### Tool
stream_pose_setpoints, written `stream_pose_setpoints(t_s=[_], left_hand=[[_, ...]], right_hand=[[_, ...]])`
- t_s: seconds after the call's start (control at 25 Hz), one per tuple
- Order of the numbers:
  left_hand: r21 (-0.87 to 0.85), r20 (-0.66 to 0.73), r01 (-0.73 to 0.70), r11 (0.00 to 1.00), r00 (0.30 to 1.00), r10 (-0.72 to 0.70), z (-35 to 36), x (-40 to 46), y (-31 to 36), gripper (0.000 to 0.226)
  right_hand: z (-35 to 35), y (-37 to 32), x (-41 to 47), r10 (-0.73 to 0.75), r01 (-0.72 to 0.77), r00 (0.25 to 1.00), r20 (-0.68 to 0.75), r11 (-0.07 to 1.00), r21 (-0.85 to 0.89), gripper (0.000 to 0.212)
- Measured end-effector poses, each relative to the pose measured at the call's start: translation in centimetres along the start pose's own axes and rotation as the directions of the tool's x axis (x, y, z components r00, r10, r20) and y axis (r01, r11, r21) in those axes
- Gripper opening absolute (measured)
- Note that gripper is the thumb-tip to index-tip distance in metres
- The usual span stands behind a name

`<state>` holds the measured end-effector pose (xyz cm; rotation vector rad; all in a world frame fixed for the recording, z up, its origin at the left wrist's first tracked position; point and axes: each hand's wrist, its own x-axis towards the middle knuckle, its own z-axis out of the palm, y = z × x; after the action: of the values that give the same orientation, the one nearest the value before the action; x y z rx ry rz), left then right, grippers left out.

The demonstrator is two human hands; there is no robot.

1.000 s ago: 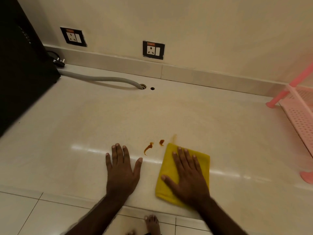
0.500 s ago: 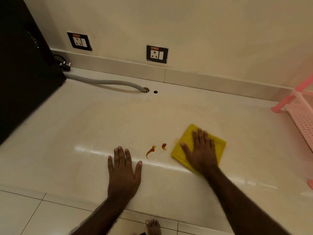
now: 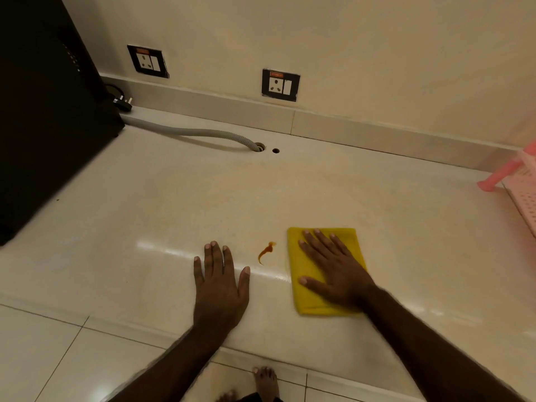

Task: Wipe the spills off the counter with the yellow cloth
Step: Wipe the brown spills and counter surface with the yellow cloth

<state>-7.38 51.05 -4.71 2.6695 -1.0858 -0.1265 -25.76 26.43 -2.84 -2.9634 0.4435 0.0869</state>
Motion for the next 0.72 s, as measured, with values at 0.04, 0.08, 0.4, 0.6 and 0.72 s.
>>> stream_pose_setpoints(t_s=[0.04, 0.08, 0.4, 0.6, 0.72], left_hand=[[0.001, 0.005, 0.003, 1.000, 1.000, -0.003, 0.0, -0.1, 0.0, 0.081], [-0.002, 0.011, 0.007, 1.000, 1.000, -0.007, 0.0, -0.1, 0.0, 0.081], [-0.031, 0.034, 0.015, 0.999, 0.999, -0.014, -0.3, 0.0, 0.0, 0.081], [-0.028, 0.015, 0.008, 1.000, 1.000, -0.007, -0.1, -0.1, -0.1, 0.080], [-0.033, 0.012, 0.010, 0.999, 1.000, -0.010, -0.1, -0.1, -0.1, 0.080]], right_hand=[[0.3, -0.3, -1.7, 0.010, -0.009, 1.000, -0.017, 1.000, 0.008, 0.089], [0.7, -1.0, -3.3, 0.030, -0.029, 0.999, -0.037, 0.999, 0.015, 0.089], [4.4, -9.3, -4.7, 0.292, -0.280, 0.946, -0.142, 0.955, 0.095, 0.089], [1.8, -2.7, 0.7, 0.509, -0.505, 0.852, -0.123, 0.860, 0.066, 0.091], [1.0, -2.2, 4.8, 0.513, -0.505, 0.853, -0.101, 0.858, 0.093, 0.091]])
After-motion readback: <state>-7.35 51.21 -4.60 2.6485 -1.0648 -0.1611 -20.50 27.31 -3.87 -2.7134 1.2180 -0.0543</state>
